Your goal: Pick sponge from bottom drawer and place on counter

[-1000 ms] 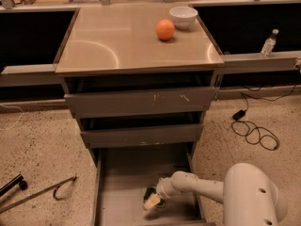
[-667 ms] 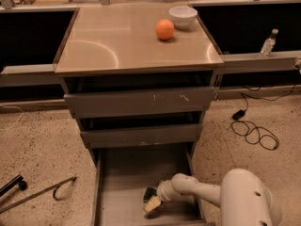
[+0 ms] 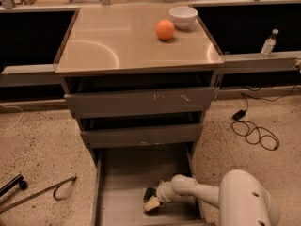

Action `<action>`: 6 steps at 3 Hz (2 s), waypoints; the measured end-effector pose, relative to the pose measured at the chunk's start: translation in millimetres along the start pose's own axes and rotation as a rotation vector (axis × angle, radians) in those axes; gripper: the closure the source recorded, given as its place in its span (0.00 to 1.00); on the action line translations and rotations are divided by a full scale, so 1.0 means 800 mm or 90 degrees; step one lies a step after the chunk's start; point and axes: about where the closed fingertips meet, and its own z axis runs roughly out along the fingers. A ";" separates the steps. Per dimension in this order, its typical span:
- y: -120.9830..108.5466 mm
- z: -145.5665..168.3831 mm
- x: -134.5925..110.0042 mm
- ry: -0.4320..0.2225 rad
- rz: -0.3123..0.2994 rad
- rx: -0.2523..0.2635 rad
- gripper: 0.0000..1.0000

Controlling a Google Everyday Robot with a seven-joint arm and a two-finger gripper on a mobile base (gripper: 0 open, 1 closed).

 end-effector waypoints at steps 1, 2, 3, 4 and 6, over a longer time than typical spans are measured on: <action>0.000 0.000 0.000 0.000 0.000 0.000 0.42; 0.000 0.000 0.000 0.000 0.000 0.000 0.65; 0.002 -0.007 -0.005 0.000 0.000 0.000 0.89; 0.003 -0.010 -0.007 0.000 0.000 0.000 1.00; -0.012 -0.163 -0.137 -0.071 -0.018 -0.047 1.00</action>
Offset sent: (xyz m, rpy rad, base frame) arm 0.0000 0.0000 0.0000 0.0000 0.0000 0.0000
